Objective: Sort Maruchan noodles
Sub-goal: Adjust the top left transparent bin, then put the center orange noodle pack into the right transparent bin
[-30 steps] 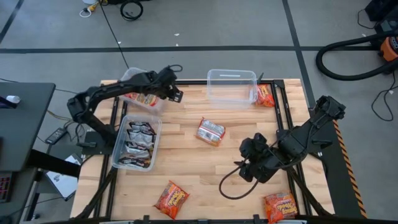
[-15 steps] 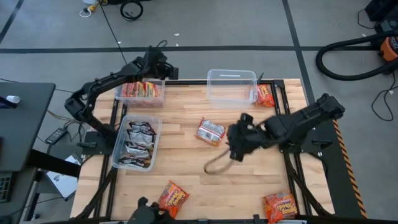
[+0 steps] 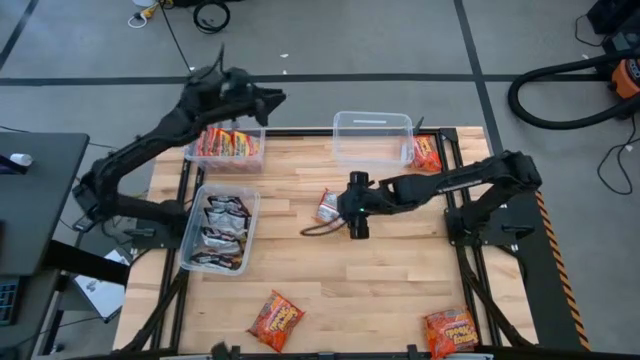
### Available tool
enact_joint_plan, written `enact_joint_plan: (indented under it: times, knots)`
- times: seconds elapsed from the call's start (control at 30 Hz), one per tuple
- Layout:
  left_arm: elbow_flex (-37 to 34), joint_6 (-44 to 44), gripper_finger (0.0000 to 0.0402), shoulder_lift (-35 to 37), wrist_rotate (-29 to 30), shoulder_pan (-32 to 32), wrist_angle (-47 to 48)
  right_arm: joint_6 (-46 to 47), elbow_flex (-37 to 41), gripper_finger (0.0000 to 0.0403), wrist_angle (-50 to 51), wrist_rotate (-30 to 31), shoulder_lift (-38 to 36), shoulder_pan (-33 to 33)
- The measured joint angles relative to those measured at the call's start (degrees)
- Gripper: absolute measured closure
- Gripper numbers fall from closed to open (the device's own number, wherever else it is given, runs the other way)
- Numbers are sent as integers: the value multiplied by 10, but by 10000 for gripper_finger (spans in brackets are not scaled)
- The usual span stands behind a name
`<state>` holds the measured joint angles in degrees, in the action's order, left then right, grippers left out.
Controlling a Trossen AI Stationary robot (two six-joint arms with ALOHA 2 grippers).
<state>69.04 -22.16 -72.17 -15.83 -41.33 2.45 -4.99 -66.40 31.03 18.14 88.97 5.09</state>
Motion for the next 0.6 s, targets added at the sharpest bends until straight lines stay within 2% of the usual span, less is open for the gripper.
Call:
enact_joint_plan:
  times: [0.13,0.3,0.43,0.53,0.6]
  knots:
    - [0,3,246,51,16,54,18,8,9,119,-14,-19,22,-18]
    - [0,-9,246,87,86,132,59,-26,16,119,-94,-25,91,-18]
    - [0,-30,246,105,146,193,92,-11,15,119,-134,39,150,-10]
    - [0,-31,246,129,173,231,114,30,13,119,-109,98,172,-2]
    - [0,-28,246,146,196,255,129,60,11,119,-83,115,177,4]
